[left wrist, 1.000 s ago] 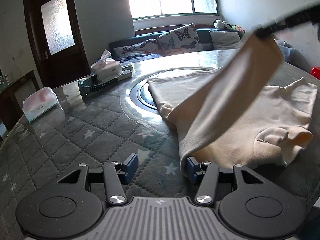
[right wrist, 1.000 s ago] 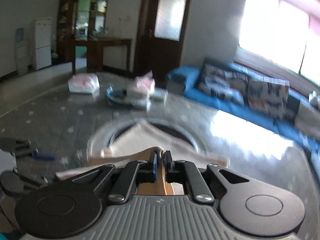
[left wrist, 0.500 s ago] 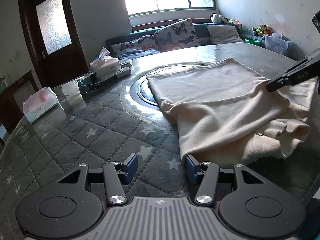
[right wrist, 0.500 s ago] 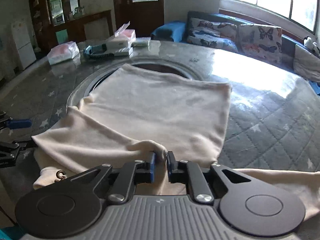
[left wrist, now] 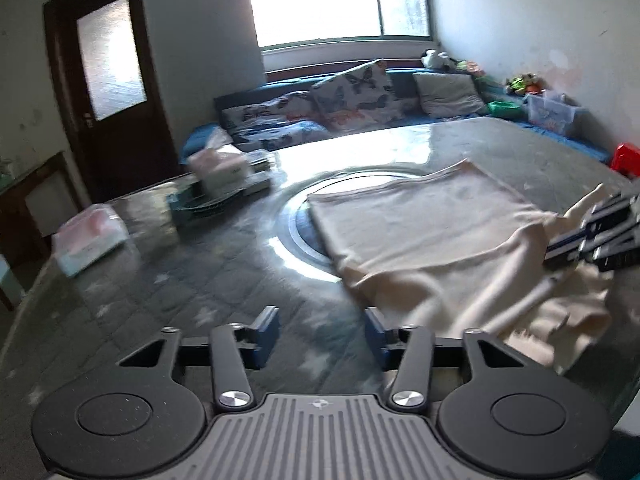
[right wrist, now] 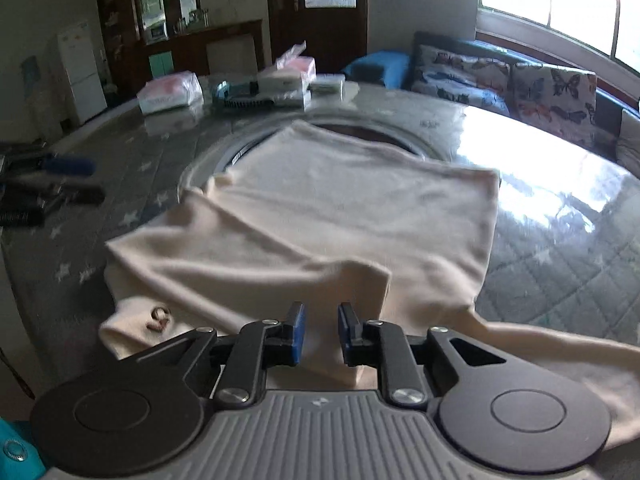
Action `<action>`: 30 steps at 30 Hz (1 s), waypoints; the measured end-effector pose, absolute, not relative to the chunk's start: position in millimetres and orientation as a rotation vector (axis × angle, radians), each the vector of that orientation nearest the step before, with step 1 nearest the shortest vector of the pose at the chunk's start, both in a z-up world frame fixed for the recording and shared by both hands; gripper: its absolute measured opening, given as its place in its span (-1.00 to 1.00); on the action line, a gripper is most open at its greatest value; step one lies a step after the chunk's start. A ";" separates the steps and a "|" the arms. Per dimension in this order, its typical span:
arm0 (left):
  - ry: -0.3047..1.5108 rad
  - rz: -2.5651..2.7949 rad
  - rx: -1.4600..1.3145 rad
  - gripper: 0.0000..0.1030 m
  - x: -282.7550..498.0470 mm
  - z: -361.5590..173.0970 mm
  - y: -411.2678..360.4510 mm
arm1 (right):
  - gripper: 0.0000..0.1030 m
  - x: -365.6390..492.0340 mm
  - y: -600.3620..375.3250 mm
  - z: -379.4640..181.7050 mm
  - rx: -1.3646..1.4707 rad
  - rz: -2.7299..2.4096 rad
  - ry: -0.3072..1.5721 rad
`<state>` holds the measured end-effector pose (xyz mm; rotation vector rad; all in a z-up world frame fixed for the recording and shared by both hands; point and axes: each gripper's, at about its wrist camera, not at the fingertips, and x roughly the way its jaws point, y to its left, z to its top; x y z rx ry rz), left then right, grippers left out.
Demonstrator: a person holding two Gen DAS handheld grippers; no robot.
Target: Fold clothes
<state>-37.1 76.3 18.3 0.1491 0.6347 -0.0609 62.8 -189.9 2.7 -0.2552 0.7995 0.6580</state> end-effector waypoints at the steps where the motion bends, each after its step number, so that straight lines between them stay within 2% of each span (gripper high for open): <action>1: 0.639 -0.078 0.145 -0.29 -30.3 16.9 72.1 | -0.65 62.0 -190.5 0.0 -0.260 0.655 0.808; 3: 0.648 -0.123 0.144 -0.53 -17.9 12.7 62.2 | -0.65 60.2 -192.3 -1.2 -0.267 0.648 0.815; 6: 0.662 -0.174 0.146 -0.68 1.4 5.7 48.5 | -0.65 58.2 -194.9 -1.3 -0.277 0.644 0.823; 11: 0.669 -0.230 0.157 -0.70 26.2 -6.5 38.1 | -0.64 58.5 -196.5 -1.9 -0.279 0.646 0.828; 14: 0.686 -0.184 0.201 -0.82 36.3 -17.9 37.6 | -0.64 59.2 -197.3 -2.0 -0.276 0.649 0.829; 20: 0.670 -0.139 0.211 -0.79 36.3 -19.5 43.5 | -0.65 61.5 -195.9 2.4 -0.289 0.653 0.832; 25: 0.670 -0.128 0.211 -0.75 36.4 -18.9 42.0 | -0.64 69.2 -183.9 20.1 -0.235 0.686 0.764; 30: 0.672 -0.121 0.219 -0.75 37.4 -19.2 40.2 | -0.64 78.5 -150.9 10.1 -0.259 0.754 0.765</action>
